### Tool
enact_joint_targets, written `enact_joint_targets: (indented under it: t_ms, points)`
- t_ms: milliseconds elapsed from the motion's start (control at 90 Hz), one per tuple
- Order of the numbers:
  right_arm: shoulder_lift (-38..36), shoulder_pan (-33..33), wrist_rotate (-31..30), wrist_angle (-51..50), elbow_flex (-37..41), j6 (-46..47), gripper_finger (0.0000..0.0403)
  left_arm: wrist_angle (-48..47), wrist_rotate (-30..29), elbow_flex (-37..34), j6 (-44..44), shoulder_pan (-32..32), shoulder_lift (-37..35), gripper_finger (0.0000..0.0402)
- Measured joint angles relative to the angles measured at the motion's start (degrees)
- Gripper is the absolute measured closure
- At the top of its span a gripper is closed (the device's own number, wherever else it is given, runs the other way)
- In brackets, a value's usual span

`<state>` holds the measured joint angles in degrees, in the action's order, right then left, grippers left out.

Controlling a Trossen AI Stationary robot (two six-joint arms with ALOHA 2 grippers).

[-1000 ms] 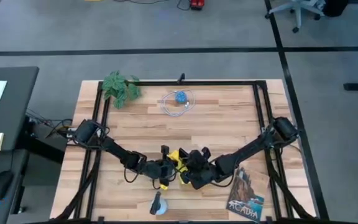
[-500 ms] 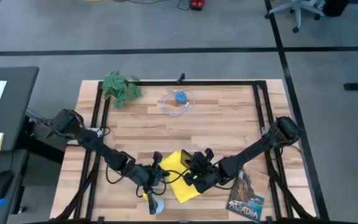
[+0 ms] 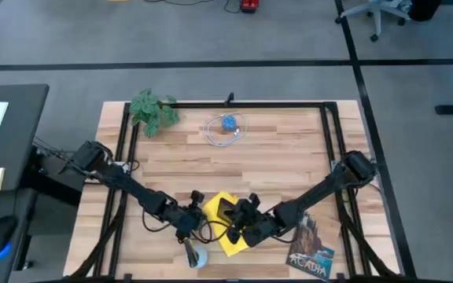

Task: Apply microfiber cloth
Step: Wipe the cellphone using a microfiber cloth

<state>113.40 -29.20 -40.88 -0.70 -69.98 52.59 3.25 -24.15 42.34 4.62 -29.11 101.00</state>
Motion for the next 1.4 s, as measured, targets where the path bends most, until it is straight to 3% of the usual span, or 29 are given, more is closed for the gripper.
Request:
enact_joint_targets:
  t_ms: [222, 378, 589, 1011, 1156, 1256, 1400]
  points:
    - [0.16, 0.33, 0.06, -1.38, -0.15, -0.14, 0.0390, -0.73, -7.21, -0.05, 4.12, 4.07, 1.63, 0.0402]
    - [-1.46, -0.70, 0.25, -4.78, -0.15, 0.03, 0.0390, -4.12, -7.79, -0.37, 5.69, 6.41, -1.90, 0.0402]
    - [-5.15, -2.95, -0.85, -8.59, -0.15, -0.63, 0.0390, -10.65, -6.55, -0.43, 5.37, 4.75, -8.67, 0.0402]
    - [-20.75, -4.74, 4.19, -3.83, 1.70, -23.58, 0.0390, -12.58, -6.81, -0.75, 4.44, 4.66, -24.21, 0.0402]
    - [-23.79, -2.74, 9.00, 4.73, 5.10, -28.97, 0.0390, -3.55, 3.50, -7.25, 4.53, 8.40, -32.55, 0.0402]
    - [-23.64, -1.02, 11.07, 5.88, 6.03, -30.05, 0.0390, 7.77, 11.98, -15.99, 2.57, 13.54, -38.60, 0.0402]
    - [-22.51, 2.21, 14.61, 6.88, 6.04, -30.13, 0.0390, 19.79, 19.58, -24.86, -2.46, 18.65, -43.38, 0.0402]
